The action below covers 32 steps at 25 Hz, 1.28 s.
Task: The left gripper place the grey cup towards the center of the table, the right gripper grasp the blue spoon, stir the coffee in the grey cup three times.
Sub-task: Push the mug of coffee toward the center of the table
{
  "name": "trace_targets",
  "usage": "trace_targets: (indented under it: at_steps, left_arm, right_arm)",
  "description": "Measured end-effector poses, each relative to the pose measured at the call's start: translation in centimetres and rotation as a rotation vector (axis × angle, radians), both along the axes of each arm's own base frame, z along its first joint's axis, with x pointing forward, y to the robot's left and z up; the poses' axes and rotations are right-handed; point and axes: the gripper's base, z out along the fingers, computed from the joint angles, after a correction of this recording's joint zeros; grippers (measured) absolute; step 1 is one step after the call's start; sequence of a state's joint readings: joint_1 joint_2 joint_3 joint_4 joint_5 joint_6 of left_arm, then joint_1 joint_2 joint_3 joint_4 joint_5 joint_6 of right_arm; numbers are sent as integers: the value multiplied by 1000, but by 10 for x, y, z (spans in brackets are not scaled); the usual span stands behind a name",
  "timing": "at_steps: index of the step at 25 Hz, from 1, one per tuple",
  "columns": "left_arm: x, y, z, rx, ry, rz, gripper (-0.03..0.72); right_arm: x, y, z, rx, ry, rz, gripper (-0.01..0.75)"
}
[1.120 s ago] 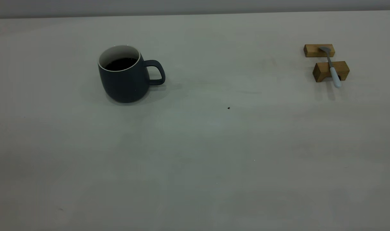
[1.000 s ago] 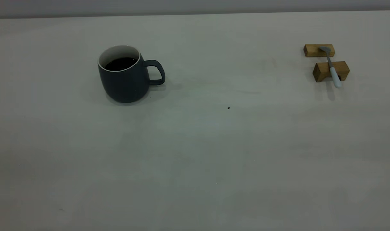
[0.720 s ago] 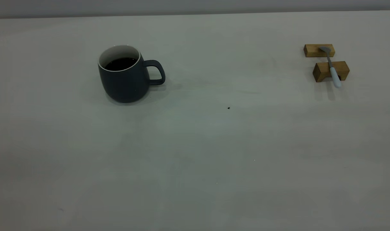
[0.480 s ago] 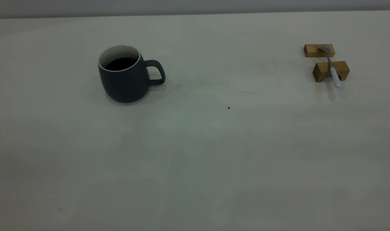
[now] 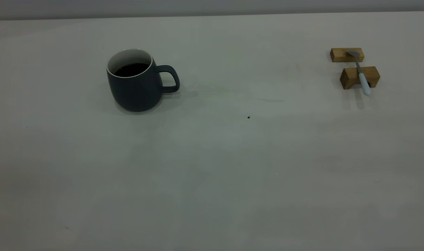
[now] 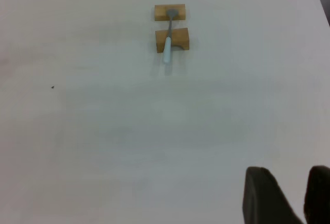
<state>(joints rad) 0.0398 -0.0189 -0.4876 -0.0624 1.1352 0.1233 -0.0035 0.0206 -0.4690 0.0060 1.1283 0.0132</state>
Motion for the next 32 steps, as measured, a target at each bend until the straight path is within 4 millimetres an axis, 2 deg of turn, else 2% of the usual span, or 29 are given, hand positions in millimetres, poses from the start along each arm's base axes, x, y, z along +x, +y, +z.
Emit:
trace_targets:
  at_steps: [3, 6, 10, 14, 20, 24, 28, 32]
  left_arm:
    - [2, 0, 2, -25, 4, 21, 585]
    - [15, 1, 14, -72, 47, 60, 585]
    - [52, 2, 30, -92, 163, 85, 585]
    - [103, 6, 30, -80, 341, 99, 585]
    - [187, 10, 5, -29, 497, 58, 585]
    - [249, 12, -24, 8, 577, 5, 585]
    - [311, 15, -51, 85, 636, -118, 585]
    - [367, 16, -89, 191, 688, -336, 585]
  right_arm:
    - [0, 0, 0, 0, 0, 0, 238]
    - [0, 0, 0, 0, 0, 0, 238]
    - [0, 0, 0, 0, 0, 0, 238]
    - [0, 0, 0, 0, 0, 0, 238]
    - [0, 0, 0, 0, 0, 0, 238]
    - [0, 0, 0, 0, 0, 0, 238]
    - [0, 0, 0, 0, 0, 0, 238]
    - [0, 0, 0, 0, 0, 0, 238]
